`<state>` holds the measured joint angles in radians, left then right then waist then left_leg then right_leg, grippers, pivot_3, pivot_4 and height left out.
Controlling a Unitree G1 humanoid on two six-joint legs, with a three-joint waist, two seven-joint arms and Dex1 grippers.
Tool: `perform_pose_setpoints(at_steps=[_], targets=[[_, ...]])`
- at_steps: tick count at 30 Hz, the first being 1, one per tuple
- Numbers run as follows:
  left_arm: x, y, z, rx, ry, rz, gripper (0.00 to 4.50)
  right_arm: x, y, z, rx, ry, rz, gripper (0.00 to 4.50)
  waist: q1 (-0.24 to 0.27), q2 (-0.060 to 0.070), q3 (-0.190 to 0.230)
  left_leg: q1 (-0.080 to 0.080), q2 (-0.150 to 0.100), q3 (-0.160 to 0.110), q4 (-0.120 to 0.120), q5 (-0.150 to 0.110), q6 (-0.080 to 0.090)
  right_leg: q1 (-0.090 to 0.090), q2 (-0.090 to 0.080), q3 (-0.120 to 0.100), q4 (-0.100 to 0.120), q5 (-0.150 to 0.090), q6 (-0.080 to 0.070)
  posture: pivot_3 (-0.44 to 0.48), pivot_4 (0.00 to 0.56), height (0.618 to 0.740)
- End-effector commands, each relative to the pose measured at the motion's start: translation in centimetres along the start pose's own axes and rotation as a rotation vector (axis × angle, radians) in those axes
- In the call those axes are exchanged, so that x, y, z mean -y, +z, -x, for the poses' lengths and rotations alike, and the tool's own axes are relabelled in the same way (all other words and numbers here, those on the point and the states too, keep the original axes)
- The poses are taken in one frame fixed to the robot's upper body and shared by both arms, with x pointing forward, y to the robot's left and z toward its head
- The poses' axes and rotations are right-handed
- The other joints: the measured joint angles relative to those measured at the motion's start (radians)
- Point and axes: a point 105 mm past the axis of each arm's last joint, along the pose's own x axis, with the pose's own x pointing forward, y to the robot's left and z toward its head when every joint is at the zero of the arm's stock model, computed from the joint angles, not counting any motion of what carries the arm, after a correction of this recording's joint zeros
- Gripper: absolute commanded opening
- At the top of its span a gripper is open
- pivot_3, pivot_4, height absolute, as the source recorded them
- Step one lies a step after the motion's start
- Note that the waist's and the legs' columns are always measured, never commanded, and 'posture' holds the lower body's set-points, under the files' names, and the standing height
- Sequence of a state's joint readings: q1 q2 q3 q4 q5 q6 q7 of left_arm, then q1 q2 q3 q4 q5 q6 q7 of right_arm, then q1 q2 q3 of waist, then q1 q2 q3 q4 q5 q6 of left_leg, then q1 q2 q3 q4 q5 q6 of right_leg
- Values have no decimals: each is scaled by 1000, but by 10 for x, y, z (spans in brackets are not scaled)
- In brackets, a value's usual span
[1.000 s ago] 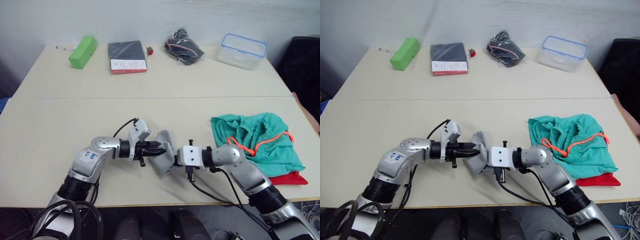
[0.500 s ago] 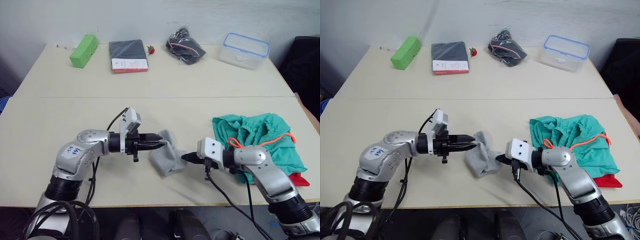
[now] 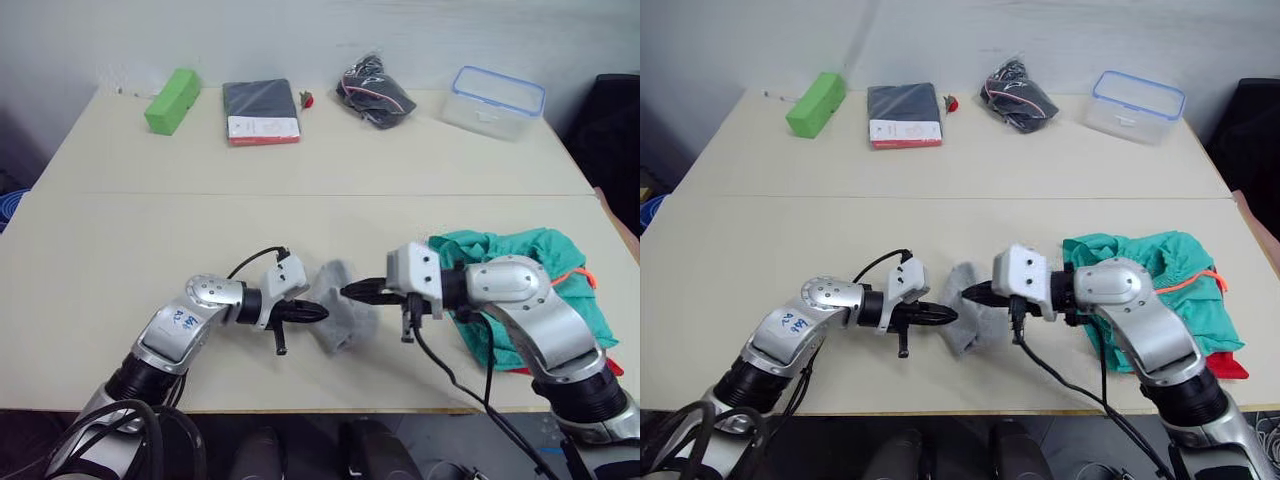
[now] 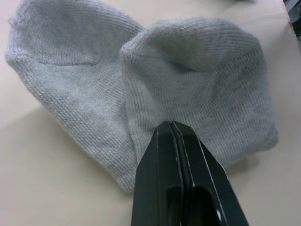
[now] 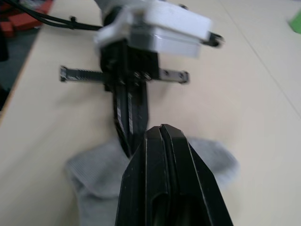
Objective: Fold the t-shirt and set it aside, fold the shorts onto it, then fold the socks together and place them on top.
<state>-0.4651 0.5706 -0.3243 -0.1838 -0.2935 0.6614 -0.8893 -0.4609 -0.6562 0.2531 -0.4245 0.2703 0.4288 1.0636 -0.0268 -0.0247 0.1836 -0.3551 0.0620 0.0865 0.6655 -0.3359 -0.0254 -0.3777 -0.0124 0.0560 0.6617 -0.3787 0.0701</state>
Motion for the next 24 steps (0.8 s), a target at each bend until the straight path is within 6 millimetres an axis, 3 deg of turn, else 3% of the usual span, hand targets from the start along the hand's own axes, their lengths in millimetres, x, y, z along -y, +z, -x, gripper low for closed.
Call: perform_pose_setpoints(at_steps=[1, 8, 15, 19, 24], targets=[[-1, -3, -6, -19, 9, 0, 7, 3, -13, -20, -100, 15, 151, 0, -3, 0, 0, 0, 0, 0, 1, 0, 1, 0, 0, 0, 0, 0, 0, 0, 150, 740], [3, -7, -1, -30, -1, 3, 7, 15, -60, -36, -262, -23, 263, 0, -5, 0, 0, 0, 0, 2, 2, 0, 1, 0, 0, 1, 1, 0, 1, 0, 150, 740], [4, -11, 4, -39, 4, 10, 7, 34, -86, -5, -359, -95, 252, 0, -4, -1, -1, 3, 0, 2, 3, 1, 1, 2, 0, 1, 3, 1, 1, 0, 150, 740], [3, -12, 5, -39, 11, 10, 7, 41, -81, 12, -347, -127, 208, 0, -1, -1, -1, 2, 0, 2, 3, 2, 1, 2, -1, 1, 2, 1, 1, 0, 150, 740], [1, -10, 7, -33, 17, 7, 7, 46, -27, 8, -131, -137, 114, 0, -14, 0, 0, 2, 1, 3, 0, 2, 1, 0, 0, 2, 2, 1, 1, 0, 150, 740]])
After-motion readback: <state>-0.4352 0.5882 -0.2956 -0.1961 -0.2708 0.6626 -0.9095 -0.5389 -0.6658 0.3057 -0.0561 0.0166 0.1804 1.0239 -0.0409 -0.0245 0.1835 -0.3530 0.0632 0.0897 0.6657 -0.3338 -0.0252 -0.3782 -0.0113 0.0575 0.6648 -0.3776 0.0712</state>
